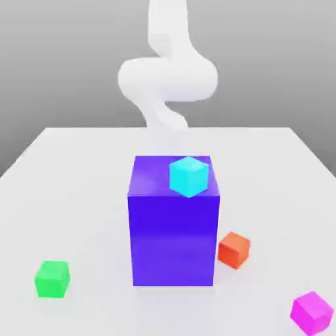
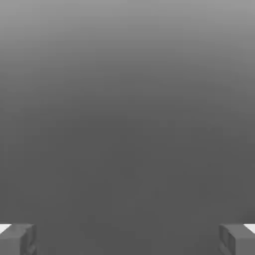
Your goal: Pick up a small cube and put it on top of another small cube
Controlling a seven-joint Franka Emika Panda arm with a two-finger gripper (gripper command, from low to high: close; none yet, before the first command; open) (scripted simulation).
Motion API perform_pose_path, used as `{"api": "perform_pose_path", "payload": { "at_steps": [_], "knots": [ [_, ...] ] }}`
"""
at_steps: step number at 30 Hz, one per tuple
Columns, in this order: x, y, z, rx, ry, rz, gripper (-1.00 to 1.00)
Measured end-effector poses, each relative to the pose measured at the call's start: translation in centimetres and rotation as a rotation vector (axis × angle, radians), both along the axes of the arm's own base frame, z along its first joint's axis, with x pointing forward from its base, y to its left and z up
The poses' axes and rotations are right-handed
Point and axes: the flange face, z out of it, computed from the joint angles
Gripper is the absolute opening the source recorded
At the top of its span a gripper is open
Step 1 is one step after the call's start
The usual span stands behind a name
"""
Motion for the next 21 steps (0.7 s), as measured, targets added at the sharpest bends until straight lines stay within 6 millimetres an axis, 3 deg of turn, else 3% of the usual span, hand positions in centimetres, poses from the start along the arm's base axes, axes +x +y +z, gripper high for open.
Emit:
{"api": "perform_pose_path", "payload": {
  "at_steps": [5,11,16,21],
  "knots": [
    [5.8,3.8,-6.9,-0.056,0.129,0.040,0.00],
    [10.5,8.6,-16.2,-0.109,0.274,0.105,0.00],
    [12.6,12.6,-24.7,-0.140,0.393,0.173,0.00],
    [12.6,17.3,-33.4,-0.159,0.509,0.260,0.00]
  ]
}}
